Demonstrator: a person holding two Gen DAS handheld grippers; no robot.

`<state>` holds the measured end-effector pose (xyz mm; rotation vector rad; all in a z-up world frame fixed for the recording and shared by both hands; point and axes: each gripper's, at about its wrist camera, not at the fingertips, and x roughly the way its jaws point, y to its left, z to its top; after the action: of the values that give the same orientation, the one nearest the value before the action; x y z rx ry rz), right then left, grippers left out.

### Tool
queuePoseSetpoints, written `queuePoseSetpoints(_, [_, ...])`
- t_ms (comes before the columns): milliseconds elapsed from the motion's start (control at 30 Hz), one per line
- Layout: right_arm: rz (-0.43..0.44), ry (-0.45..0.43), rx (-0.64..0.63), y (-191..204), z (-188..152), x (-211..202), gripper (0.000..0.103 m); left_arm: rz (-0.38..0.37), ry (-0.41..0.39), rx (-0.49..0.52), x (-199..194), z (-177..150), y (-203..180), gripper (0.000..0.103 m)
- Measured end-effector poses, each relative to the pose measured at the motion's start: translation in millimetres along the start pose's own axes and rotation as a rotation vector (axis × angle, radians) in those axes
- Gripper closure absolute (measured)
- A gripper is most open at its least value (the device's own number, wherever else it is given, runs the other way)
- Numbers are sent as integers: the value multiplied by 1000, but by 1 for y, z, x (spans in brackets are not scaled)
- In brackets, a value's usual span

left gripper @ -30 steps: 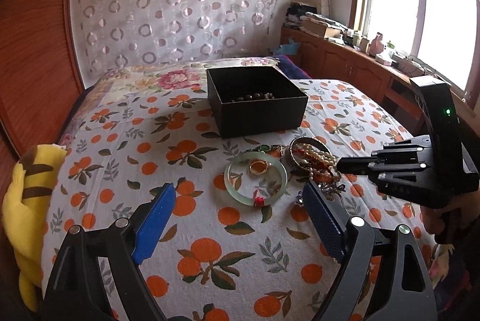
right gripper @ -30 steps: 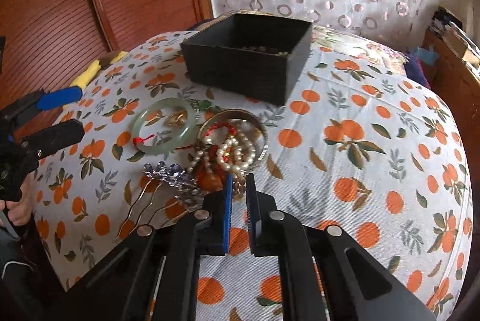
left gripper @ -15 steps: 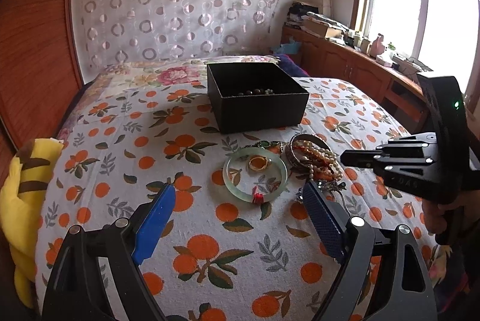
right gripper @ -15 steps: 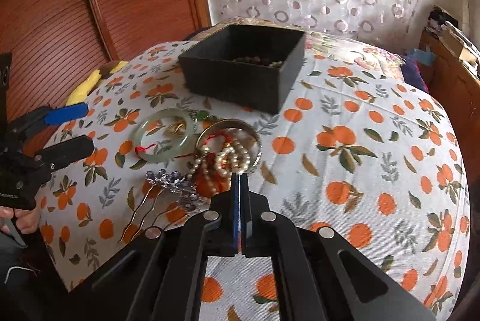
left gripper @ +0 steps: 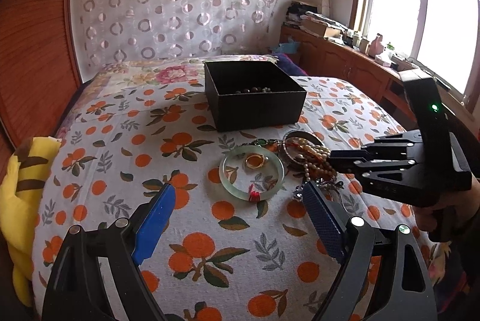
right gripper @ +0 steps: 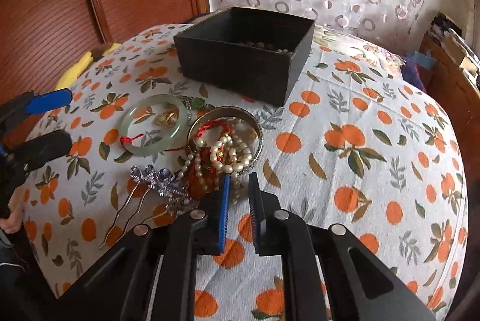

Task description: Organize jewelry

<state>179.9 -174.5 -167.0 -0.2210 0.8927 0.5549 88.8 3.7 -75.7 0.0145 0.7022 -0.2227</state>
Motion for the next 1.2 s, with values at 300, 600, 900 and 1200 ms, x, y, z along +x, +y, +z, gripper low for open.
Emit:
queuePoseSetpoints(300, [-22, -62, -6, -4, 5, -18, 98, 5, 21, 5, 5, 2, -3, 20])
queuePoseSetpoints(600, [-41, -228, -30, -6, 36, -79, 98, -10, 98, 31, 31, 8, 1, 20])
queuePoseSetpoints(900, [-55, -354, -41, -6, 60, -130, 98, -24, 134, 37, 48, 14, 1, 20])
queuePoseSetpoints(1200, [-97, -429, -47, -13, 69, -167, 98, -35, 156, 38, 59, 19, 1, 20])
